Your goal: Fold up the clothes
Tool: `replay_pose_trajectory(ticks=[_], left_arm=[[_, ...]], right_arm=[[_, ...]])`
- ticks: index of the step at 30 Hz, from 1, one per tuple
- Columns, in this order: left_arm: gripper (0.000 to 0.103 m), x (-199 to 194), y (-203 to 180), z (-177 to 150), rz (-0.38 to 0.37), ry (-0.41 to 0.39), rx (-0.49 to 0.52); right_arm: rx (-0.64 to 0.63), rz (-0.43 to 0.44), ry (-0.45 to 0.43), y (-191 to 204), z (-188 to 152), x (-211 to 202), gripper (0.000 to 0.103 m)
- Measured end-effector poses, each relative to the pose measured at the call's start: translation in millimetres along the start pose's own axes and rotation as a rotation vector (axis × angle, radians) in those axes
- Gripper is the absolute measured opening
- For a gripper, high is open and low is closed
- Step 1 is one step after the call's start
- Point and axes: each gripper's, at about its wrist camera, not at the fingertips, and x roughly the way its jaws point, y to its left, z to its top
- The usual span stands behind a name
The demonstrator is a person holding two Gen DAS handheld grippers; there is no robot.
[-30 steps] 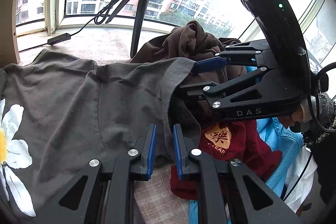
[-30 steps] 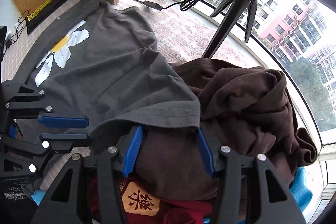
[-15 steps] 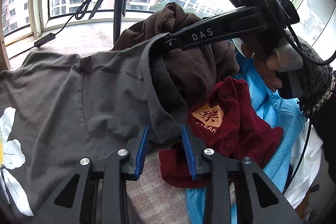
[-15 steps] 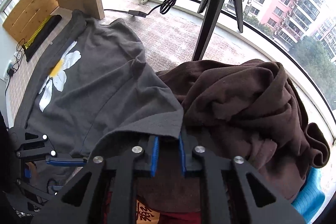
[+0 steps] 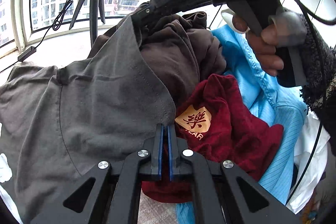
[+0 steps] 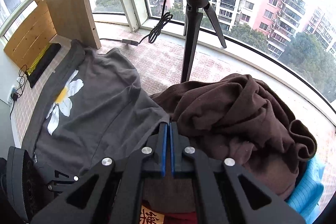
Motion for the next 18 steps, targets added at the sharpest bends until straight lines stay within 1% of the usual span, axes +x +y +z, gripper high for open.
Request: replay_pose_trajectory(ticks=[2,4,8,11,13,16,18], left_arm=[[0.003,-8.3,9.3,1.1,-0.035,-0.009,-0.047],[0.003,-17.3,19.2,1.7,-0.064,-0.018,-0.091],[0.003,-41.1,49.4,-1.0,-0.099,-0.063,-0.202],[0.003,-62.1,80.2,-13.7,-0.084,-0.101,-0.292],[0.003,-74.9,101.4,-24.6,-0.064,-0.12,-0.353],[0.003,-87.2,132.8,-42.6,-0.029,-0.134,-0.439],[0.003,-83.7,147.6,-48.2,-0.012,-0.12,-0.461]], right_arm=[[0.013,-0.019,0.001,-2.5,0.9,1.8,0.002],[0.036,-0.014,0.003,-3.2,3.1,4.6,0.002],[0.046,0.012,-0.047,12.8,18.8,-2.1,0.002],[0.026,0.064,-0.087,39.2,44.5,-5.0,0.002],[-0.006,0.091,-0.1,63.3,65.3,0.9,0.002],[-0.08,0.117,-0.081,104.8,91.5,24.8,0.002],[-0.111,0.102,-0.049,122.7,99.4,39.8,0.003]])
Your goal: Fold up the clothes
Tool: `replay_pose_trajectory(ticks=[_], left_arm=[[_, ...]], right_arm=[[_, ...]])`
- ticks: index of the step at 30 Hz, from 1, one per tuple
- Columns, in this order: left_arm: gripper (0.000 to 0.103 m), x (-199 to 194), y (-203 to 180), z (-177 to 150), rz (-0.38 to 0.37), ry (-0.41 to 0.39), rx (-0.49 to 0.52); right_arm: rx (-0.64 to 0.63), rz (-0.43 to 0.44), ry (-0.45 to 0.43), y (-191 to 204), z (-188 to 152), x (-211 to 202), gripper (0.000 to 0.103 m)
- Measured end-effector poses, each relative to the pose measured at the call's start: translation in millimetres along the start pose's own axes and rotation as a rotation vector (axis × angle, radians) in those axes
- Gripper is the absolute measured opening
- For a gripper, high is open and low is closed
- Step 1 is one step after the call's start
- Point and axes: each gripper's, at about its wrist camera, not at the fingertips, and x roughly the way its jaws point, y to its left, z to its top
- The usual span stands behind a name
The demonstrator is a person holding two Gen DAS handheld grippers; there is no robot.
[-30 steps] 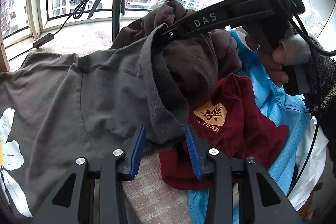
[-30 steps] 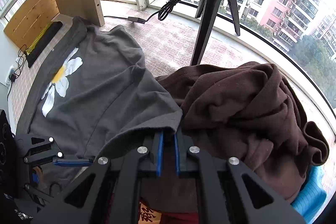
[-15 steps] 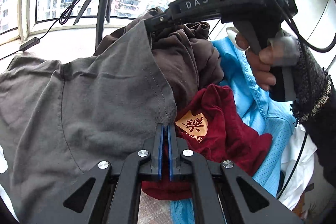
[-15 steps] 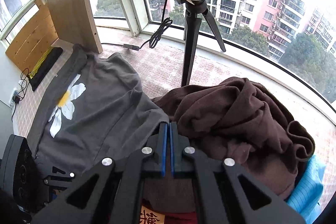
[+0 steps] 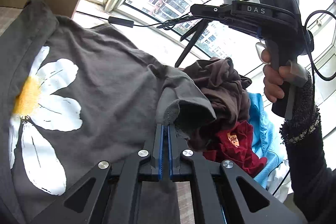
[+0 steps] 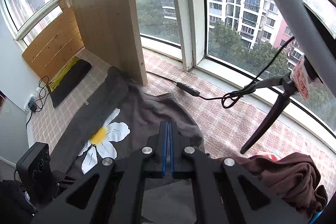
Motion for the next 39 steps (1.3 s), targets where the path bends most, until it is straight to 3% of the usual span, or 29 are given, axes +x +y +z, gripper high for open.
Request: replay_pose_trajectory(ticks=[3,7,10,13,16,21,23,24,28,30,32,33,35,36,39], left_arm=[[0.003,3.2,7.0,-1.9,0.008,0.006,0.011],[0.003,0.5,6.5,-4.8,0.016,0.007,0.036],[0.003,3.7,9.0,-5.7,0.027,0.022,0.042],[0.003,7.4,10.1,-7.7,0.055,0.046,0.061],[0.003,9.4,7.2,-10.7,0.076,0.061,0.091],[0.003,11.8,3.0,-16.5,0.09,0.074,0.118],[0.003,12.8,4.0,-16.9,0.078,0.078,0.102],[0.003,12.7,3.7,-17.2,0.074,0.078,0.099],[0.003,11.2,2.4,-17.2,0.016,0.065,0.057],[0.003,12.9,3.2,-16.2,-0.024,0.067,0.025],[0.003,13.4,2.8,-15.9,-0.01,0.059,0.03],[0.003,12.8,3.2,-16.0,-0.006,0.057,0.034],[0.003,9.6,5.7,-16.7,0.002,0.053,0.04],[0.003,7.9,7.5,-17.0,0.012,0.05,0.045],[0.003,4.6,17.4,-17.0,0.034,0.046,0.035]], right_arm=[[0.007,0.003,0.101,1.5,-8.5,15.4,0.011],[0.138,0.058,0.194,-21.7,-71.4,14.1,0.026],[0.196,0.038,0.277,-35.1,-119.3,24.2,0.026],[0.256,0.073,0.271,-46.0,-138.6,28.0,0.026],[0.282,0.096,0.27,-50.8,-139.0,30.3,0.026],[0.163,0.077,0.318,-31.6,-136.4,43.4,0.026],[0.149,0.079,0.324,-28.6,-136.4,44.6,0.006],[0.164,0.088,0.315,-30.3,-135.8,42.5,0.001],[0.256,0.131,0.211,-41.0,-118.4,16.8,0.001],[0.266,0.139,0.137,-40.6,-97.0,-2.8,0.001],[0.238,0.107,0.11,-34.4,-72.6,-11.4,0.002],[0.219,0.096,0.122,-31.2,-62.7,-10.3,0.003],[0.191,0.077,0.196,-28.9,-55.3,2.2,0.023],[0.177,0.047,0.228,-30.0,-57.8,10.4,0.042],[0.168,-0.008,0.311,-39.7,-77.6,39.0,0.044]])
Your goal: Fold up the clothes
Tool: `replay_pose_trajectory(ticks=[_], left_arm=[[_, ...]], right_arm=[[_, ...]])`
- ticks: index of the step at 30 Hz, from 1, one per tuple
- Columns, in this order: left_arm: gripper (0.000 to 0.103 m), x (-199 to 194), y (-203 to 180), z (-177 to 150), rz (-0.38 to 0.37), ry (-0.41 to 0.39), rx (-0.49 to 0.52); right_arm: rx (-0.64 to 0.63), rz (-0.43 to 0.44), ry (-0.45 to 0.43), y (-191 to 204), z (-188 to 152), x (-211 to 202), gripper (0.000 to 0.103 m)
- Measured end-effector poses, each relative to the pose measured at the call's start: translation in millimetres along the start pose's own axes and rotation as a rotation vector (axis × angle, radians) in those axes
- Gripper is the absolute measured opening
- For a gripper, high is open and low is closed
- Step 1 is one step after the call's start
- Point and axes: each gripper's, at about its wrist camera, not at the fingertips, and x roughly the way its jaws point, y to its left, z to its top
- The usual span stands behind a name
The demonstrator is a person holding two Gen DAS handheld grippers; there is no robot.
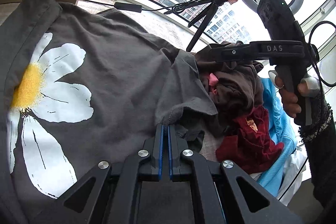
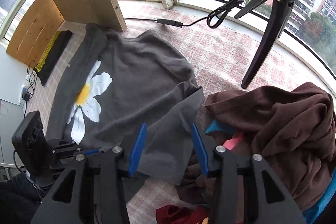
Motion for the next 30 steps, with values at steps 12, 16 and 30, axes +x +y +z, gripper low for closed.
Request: replay_pose_trajectory(ticks=[12,16,30], left_arm=[[0.003,9.7,-6.7,0.6,0.026,0.029,0.035],[0.003,11.3,-10.2,-0.5,0.018,0.033,0.045],[0.01,-27.7,38.8,-5.0,0.171,-0.053,-0.17]], right_arm=[[-0.049,0.11,0.025,-13.8,-32.1,28.4,0.015],[-0.065,0.124,0.04,-9.8,-31.2,24.6,0.002],[-0.005,0.315,-0.203,64.4,85.1,-6.8,0.027]])
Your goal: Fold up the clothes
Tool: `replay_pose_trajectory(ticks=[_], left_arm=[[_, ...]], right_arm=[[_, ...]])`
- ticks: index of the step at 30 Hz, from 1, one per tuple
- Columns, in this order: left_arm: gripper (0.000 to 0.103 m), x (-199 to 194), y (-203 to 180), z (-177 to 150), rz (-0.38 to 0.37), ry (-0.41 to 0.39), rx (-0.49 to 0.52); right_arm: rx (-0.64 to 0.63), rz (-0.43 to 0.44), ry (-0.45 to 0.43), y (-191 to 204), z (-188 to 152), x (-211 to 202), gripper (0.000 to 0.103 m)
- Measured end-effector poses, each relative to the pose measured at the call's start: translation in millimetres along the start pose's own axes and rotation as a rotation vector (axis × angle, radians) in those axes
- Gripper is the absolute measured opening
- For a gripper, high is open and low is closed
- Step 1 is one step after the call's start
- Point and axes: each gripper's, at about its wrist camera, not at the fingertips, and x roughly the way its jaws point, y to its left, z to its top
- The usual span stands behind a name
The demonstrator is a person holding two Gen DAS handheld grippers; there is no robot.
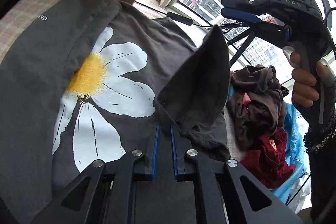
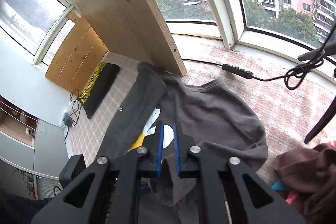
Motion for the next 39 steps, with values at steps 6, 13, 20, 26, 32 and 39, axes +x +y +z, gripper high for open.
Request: replay_pose_trajectory(ticks=[6,13,20,26,32,39], left_arm=[[0.021,-18.4,-14.1,12.0,0.008,-0.035,0.136],[0.021,-0.9,-30.5,30.1,-0.021,0.041,0.215],[0.025,16.7,-29.5,24.1,0.0,0.069,0.317],[0.003,17.3,-29.5,24.4,-0.082,0.173,0.388],[0.008,6.3,-14.5,34.3,0.044,0.171,0.397],[0.026,-7.7,-11.1,94.1,0.015,0.066,0.338]], right_arm=[[-0.175,-0.324,0.084,-13.0,-39.2,-0.3,0.037],[-0.103,-0.428,0.155,-67.8,-92.8,17.2,0.037],[0.001,-0.366,0.105,-99.1,-68.5,20.0,0.038],[-0.004,-0.446,0.134,-109.7,-62.2,35.5,0.039],[-0.006,-0.494,0.097,-100.2,-67.8,18.7,0.041],[-0.142,-0.257,0.109,-8.2,-150.4,-6.7,0.042]])
